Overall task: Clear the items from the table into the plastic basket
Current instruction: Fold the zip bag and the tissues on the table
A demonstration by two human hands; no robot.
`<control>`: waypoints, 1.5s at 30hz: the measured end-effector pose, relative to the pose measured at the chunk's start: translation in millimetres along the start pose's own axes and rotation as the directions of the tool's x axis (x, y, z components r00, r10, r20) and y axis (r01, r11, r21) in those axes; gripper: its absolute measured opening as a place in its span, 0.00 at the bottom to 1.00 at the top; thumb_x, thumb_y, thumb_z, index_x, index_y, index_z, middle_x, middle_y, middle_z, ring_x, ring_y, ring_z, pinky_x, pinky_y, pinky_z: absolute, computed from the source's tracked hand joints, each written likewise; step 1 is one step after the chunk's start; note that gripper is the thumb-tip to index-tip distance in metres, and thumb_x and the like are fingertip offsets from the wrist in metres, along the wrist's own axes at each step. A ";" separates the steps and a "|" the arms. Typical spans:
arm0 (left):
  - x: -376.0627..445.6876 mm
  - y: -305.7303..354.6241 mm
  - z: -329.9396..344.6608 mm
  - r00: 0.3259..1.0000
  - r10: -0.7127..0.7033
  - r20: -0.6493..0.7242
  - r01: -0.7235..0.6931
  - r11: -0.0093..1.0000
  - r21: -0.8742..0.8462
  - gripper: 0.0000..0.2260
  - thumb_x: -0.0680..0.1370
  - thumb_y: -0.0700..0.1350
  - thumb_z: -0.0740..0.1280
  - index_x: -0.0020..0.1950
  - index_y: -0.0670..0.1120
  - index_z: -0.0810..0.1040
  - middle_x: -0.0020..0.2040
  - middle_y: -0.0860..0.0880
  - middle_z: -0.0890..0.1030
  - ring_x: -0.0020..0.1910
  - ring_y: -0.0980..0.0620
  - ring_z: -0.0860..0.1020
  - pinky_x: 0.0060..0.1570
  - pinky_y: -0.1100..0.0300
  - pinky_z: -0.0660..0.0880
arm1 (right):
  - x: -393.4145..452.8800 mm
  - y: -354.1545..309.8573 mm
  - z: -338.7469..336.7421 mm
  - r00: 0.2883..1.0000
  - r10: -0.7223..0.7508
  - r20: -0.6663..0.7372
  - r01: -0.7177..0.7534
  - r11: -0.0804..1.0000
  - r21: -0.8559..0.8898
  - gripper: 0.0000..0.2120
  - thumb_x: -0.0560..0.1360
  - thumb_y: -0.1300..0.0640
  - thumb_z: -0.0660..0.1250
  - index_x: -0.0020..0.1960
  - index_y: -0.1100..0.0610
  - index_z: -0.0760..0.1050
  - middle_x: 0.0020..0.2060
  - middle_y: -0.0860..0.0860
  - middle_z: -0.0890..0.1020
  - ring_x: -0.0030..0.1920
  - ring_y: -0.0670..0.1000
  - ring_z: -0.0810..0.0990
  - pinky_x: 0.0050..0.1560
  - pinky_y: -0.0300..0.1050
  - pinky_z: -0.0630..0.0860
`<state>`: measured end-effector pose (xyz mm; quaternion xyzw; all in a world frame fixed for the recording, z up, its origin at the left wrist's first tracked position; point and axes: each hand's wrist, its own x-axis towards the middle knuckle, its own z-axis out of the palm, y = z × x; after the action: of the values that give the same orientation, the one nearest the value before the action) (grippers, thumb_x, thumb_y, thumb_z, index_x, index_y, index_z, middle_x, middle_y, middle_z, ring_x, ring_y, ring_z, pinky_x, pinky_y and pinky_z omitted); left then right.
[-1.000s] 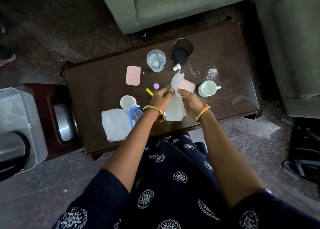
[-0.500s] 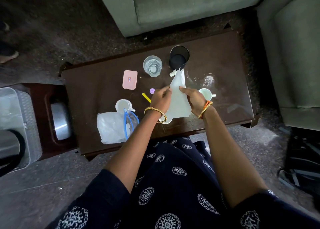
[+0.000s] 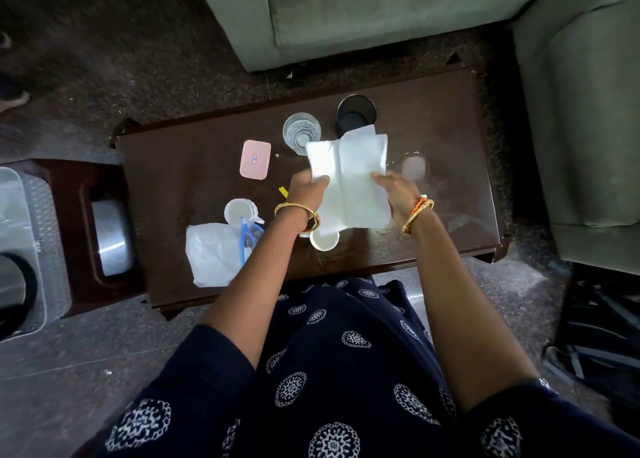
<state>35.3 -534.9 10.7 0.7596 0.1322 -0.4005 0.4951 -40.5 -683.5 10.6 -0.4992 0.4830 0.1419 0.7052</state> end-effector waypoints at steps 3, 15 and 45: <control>6.0 -3.8 -3.3 1.000 0.018 -0.012 -0.018 0.999 0.044 0.05 0.77 0.40 0.63 0.43 0.41 0.76 0.40 0.43 0.77 0.39 0.47 0.74 0.40 0.58 0.71 | 6.6 2.6 -10.8 0.999 0.015 -0.041 -0.014 1.000 0.021 0.03 0.77 0.63 0.63 0.47 0.61 0.75 0.44 0.55 0.81 0.44 0.55 0.80 0.44 0.51 0.79; 29.4 15.5 18.4 0.983 0.175 -0.053 -0.152 0.944 0.295 0.10 0.75 0.44 0.66 0.49 0.38 0.79 0.48 0.39 0.83 0.45 0.44 0.78 0.47 0.53 0.76 | 32.9 -3.1 1.9 0.958 -0.177 -0.227 0.107 0.952 -0.288 0.09 0.72 0.55 0.71 0.50 0.57 0.77 0.42 0.48 0.79 0.36 0.42 0.76 0.32 0.35 0.72; 9.4 6.4 19.5 0.986 0.143 0.090 -0.160 0.963 0.217 0.14 0.79 0.42 0.58 0.45 0.31 0.74 0.40 0.39 0.73 0.40 0.48 0.70 0.43 0.44 0.75 | 13.2 13.2 11.1 0.965 -0.175 -0.194 0.142 0.975 -0.171 0.08 0.75 0.60 0.65 0.38 0.53 0.76 0.33 0.47 0.80 0.32 0.43 0.80 0.24 0.33 0.75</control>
<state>36.0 -556.5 4.2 0.8031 0.0095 -0.4015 0.4402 -37.0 -671.8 -7.3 -0.6020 0.4999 0.0693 0.6187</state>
